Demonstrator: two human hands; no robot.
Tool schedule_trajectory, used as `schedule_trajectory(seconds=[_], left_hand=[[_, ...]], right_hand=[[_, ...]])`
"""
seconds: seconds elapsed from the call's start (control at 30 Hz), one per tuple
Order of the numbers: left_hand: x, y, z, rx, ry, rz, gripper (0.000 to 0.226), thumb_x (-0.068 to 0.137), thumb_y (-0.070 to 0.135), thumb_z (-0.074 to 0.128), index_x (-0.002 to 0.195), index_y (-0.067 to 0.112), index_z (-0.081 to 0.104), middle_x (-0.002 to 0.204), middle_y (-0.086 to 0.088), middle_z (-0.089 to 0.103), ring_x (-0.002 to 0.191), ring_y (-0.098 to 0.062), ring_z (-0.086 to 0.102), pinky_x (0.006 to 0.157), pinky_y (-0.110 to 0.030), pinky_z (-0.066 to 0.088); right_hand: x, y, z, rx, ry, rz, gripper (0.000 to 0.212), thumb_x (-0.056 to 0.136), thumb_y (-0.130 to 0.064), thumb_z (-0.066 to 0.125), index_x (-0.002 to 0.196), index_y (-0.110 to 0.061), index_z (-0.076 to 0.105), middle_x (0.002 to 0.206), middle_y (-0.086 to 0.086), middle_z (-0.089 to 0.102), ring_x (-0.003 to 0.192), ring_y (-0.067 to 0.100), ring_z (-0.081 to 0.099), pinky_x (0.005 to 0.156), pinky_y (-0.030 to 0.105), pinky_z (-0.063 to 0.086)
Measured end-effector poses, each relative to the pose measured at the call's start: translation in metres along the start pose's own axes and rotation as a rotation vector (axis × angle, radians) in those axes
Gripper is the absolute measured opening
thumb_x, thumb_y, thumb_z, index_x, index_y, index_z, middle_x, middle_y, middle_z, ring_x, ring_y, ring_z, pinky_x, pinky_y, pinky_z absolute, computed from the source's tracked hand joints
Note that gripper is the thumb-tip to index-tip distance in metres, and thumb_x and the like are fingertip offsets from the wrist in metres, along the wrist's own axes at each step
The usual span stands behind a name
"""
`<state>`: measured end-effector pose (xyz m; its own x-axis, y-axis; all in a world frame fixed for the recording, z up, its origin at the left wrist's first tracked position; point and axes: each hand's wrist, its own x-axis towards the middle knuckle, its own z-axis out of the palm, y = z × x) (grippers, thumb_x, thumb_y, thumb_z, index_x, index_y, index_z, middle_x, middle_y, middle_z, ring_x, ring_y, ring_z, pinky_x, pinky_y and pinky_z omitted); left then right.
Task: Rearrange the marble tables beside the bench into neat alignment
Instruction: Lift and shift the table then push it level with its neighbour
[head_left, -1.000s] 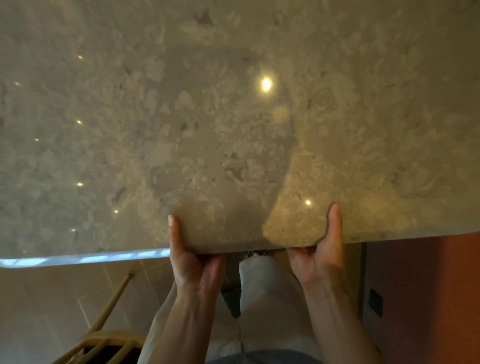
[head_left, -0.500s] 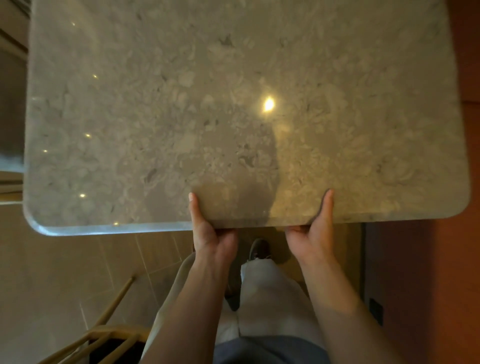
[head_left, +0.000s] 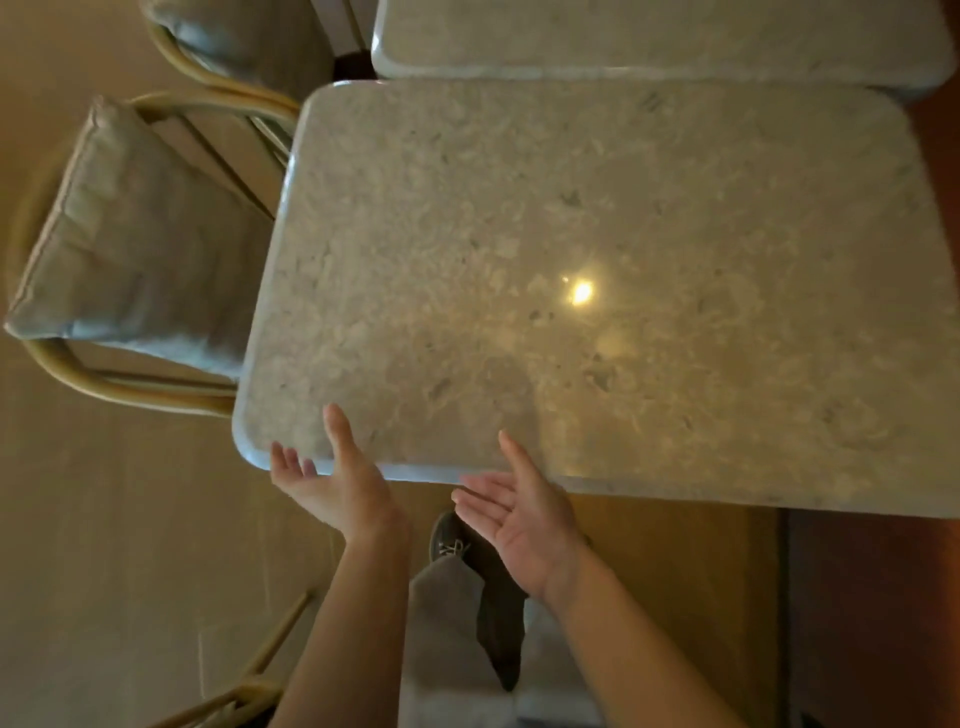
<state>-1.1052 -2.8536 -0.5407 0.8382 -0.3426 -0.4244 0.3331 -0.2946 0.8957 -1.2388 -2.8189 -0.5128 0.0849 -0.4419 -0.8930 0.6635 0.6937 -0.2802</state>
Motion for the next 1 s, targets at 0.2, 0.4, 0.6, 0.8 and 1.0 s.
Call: schedule_trajectory(seconds=[0.2, 0.4, 0.6, 0.8, 1.0], left_hand=[[0.04, 0.014, 0.032, 0.402, -0.518, 0.298, 0.067, 0.095, 0.049, 0.074, 0.154, 0.037, 0.045, 0.163, 0.007, 0.042, 0.15, -0.016, 0.039, 0.123, -0.047, 0.037], [0.08, 0.018, 0.081, 0.995, -0.817, 0.81, 0.073, 0.095, 0.063, 0.064, 0.158, 0.038, 0.04, 0.173, -0.003, 0.026, 0.16, -0.029, 0.023, 0.129, -0.059, 0.016], [0.086, 0.048, 0.094, 0.572, -0.936, 0.751, 0.06, 0.094, 0.055, 0.072, 0.148, 0.045, 0.048, 0.166, 0.009, 0.036, 0.146, 0.005, 0.032, 0.116, -0.022, 0.03], [0.076, 0.101, 0.113, 0.361, -1.03, 0.655, 0.057, 0.096, 0.045, 0.073, 0.147, 0.029, 0.055, 0.161, 0.006, 0.047, 0.152, -0.006, 0.039, 0.124, -0.047, 0.036], [0.079, 0.16, 0.125, 0.249, -1.003, 0.64, 0.048, 0.093, 0.05, 0.069, 0.138, 0.044, 0.055, 0.159, 0.007, 0.049, 0.147, -0.012, 0.047, 0.116, -0.045, 0.048]], right_hand=[[0.028, -0.039, 0.034, -0.566, 0.119, -0.791, 0.061, 0.092, -0.055, 0.069, 0.143, -0.024, 0.056, 0.15, 0.0, 0.059, 0.138, 0.011, 0.055, 0.106, 0.02, 0.048], [0.104, -0.073, 0.043, -1.091, 0.282, -1.147, 0.075, 0.095, -0.052, 0.07, 0.16, -0.032, 0.038, 0.172, 0.003, 0.027, 0.16, 0.02, 0.024, 0.126, 0.043, 0.033], [0.103, -0.087, 0.061, -0.926, 0.349, -1.287, 0.075, 0.092, -0.055, 0.07, 0.157, -0.03, 0.042, 0.167, 0.003, 0.039, 0.155, 0.014, 0.033, 0.113, 0.002, 0.022], [0.068, -0.105, 0.094, -0.709, 0.358, -1.384, 0.084, 0.088, -0.065, 0.071, 0.156, -0.03, 0.037, 0.157, -0.011, 0.043, 0.146, -0.005, 0.038, 0.116, 0.008, 0.031], [0.058, -0.139, 0.125, -0.583, 0.275, -1.416, 0.091, 0.085, -0.065, 0.073, 0.154, -0.018, 0.038, 0.157, 0.001, 0.047, 0.145, 0.018, 0.048, 0.117, 0.02, 0.039]])
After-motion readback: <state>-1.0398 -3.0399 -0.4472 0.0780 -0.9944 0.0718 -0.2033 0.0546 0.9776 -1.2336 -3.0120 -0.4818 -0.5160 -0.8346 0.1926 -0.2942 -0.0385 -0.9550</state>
